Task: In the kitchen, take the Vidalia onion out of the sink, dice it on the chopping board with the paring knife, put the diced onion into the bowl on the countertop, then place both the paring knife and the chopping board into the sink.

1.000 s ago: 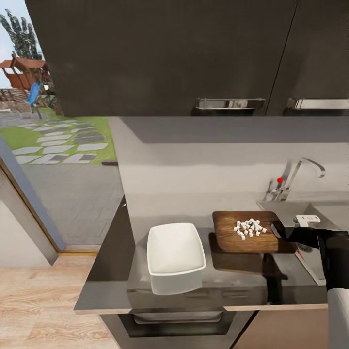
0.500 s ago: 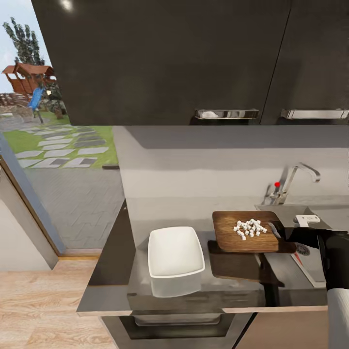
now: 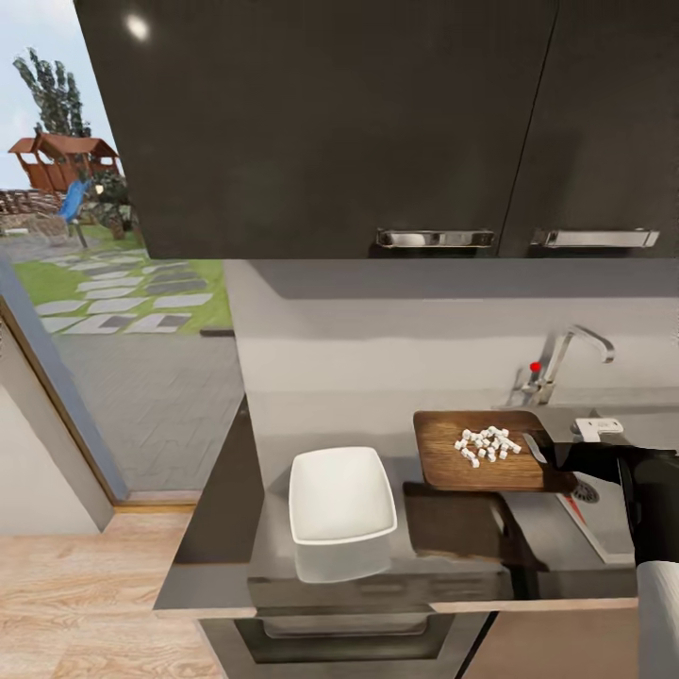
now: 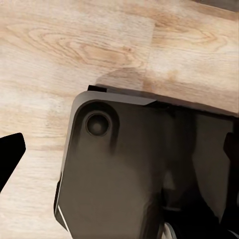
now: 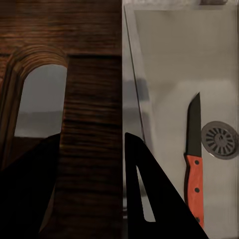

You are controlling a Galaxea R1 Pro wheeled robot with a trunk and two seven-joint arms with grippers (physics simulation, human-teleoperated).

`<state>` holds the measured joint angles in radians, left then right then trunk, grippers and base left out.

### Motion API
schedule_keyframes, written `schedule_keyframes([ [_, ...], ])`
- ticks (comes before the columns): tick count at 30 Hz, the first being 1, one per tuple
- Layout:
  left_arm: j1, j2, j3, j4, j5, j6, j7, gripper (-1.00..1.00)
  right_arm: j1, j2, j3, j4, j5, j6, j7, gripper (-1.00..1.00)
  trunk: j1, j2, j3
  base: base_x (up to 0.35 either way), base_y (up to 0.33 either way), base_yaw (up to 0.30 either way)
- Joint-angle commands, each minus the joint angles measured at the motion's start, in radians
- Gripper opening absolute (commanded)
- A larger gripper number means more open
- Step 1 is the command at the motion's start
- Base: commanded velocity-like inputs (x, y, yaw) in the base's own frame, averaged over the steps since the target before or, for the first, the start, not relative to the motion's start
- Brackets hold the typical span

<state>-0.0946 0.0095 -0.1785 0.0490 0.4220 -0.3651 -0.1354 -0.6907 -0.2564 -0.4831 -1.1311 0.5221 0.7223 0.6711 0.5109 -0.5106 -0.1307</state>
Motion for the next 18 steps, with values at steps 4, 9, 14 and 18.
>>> schedule_keyframes([
  [4,-0.002,0.0,-0.007,0.005,0.011,-0.006,-0.007,1.0,-0.001,0.0,-0.002,-0.001,0.011,0.002,0.009,-1.0,-0.015,0.027,0.017,0.0,0.0,0.0],
  [9,-0.002,0.0,-0.007,0.005,0.011,-0.006,-0.007,1.0,-0.001,0.002,0.0,-0.001,0.062,0.002,0.01,-1.0,-0.034,0.062,0.04,0.0,0.0,0.0],
  [14,-0.002,0.0,-0.007,0.005,0.011,-0.006,-0.007,1.0,-0.001,0.003,0.0,-0.001,0.072,0.002,0.01,-1.0,-0.053,0.097,0.064,0.0,0.0,0.0],
  [18,-0.002,0.0,-0.007,0.005,0.011,-0.006,-0.007,1.0,-0.001,0.003,0.0,-0.001,0.073,0.002,0.01,-1.0,-0.061,0.111,0.077,0.0,0.0,0.0],
])
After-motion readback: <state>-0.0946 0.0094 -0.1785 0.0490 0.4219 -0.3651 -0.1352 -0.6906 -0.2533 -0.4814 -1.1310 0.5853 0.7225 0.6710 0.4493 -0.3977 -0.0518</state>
